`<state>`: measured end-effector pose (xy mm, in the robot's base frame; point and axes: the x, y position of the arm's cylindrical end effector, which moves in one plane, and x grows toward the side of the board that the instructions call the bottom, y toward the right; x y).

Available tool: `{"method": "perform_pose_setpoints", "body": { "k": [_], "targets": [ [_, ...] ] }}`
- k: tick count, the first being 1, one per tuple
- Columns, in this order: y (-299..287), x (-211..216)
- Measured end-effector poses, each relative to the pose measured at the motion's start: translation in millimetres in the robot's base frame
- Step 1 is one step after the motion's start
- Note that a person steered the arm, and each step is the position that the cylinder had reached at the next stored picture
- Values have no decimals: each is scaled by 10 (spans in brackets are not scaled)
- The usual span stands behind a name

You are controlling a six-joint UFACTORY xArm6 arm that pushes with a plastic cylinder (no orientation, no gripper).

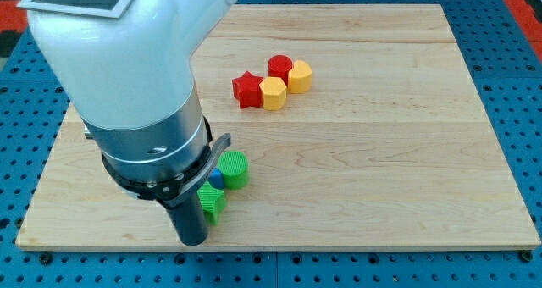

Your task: Move the green star along with the triangle towards top

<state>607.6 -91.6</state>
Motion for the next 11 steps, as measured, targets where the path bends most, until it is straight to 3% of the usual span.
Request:
{"method": "perform_pose_setpoints", "body": {
  "k": [4, 11],
  "targets": [
    [-29, -110],
    [-29, -1238]
  ]
}}
